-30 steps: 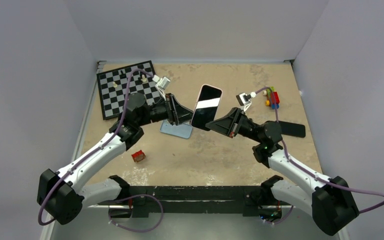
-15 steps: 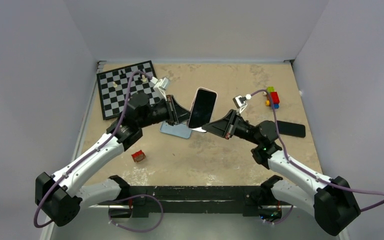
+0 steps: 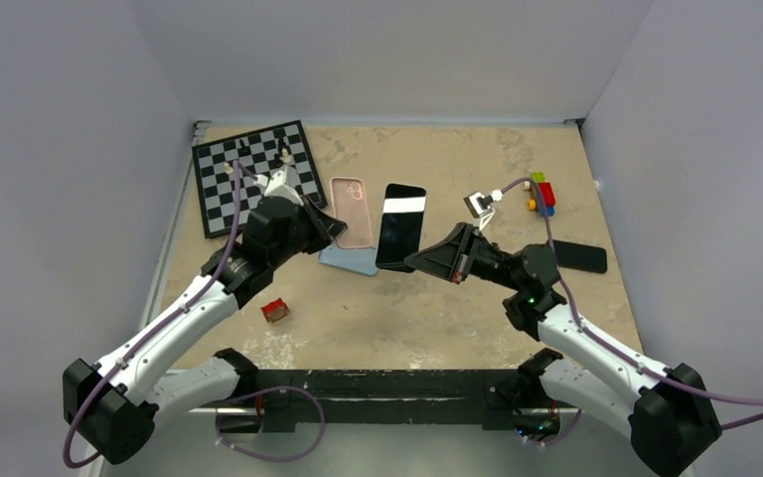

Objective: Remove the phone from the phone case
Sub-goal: Place the phone case at the center of the board.

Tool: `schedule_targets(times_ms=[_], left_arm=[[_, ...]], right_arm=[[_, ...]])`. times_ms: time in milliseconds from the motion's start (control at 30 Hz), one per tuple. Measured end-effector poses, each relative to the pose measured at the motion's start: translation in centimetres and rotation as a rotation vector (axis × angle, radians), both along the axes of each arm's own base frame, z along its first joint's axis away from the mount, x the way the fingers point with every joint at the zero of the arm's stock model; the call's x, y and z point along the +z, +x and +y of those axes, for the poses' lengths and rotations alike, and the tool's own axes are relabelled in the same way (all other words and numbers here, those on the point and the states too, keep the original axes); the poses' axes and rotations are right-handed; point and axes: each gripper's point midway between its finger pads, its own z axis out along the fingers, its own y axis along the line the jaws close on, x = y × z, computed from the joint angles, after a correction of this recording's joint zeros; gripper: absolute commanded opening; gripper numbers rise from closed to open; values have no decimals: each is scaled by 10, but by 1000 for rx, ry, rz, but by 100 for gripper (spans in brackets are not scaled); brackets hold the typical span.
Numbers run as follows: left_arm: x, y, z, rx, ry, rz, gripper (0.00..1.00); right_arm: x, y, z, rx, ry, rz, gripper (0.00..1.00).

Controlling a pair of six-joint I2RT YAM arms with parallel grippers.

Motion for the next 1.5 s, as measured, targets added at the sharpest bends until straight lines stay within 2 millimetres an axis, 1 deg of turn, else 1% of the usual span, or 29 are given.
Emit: schedule_targets(times_ms=[100, 200, 300, 467, 600, 733, 967, 1033, 1167, 1267, 1300, 1367, 1433, 1500], left_arm=[[-11, 1, 5, 65, -26, 47, 0], [-32, -1, 8, 132, -77, 129, 0], [-54, -1, 5, 191, -132, 233, 0], [-81, 9, -12, 286, -192, 347, 0], [-111, 21, -30, 366, -215, 446, 0], [-139, 34, -41, 438, -207, 505, 0], [-152, 71, -60, 506, -231, 492, 0], [-158, 78, -64, 518, -229, 494, 1], [-172, 83, -66, 535, -213, 504, 12], [-176, 85, -68, 536, -204, 506, 29], [-175, 86, -68, 535, -206, 504, 36], [-173, 86, -70, 530, -211, 502, 50], [-172, 86, -71, 526, -215, 505, 61], [-172, 85, -73, 518, -217, 513, 68]], right_arm=[[-1, 1, -2, -21, -9, -2, 0], [-5, 7, -5, -78, -45, 2, 0], [-8, 12, -10, -141, -91, -3, 0], [-9, 16, -17, -206, -146, -14, 0], [-16, 17, -22, -235, -181, -4, 0], [-23, 17, -27, -265, -210, 9, 0], [-28, 17, -38, -325, -245, 15, 0], [-32, 17, -40, -339, -261, 24, 0], [-41, 20, -46, -378, -295, 46, 0], [-50, 25, -53, -425, -327, 80, 0], [-54, 27, -56, -443, -345, 100, 0], [-67, 36, -64, -498, -391, 146, 0], [-79, 44, -73, -543, -428, 191, 0], [-91, 54, -83, -586, -455, 235, 0]])
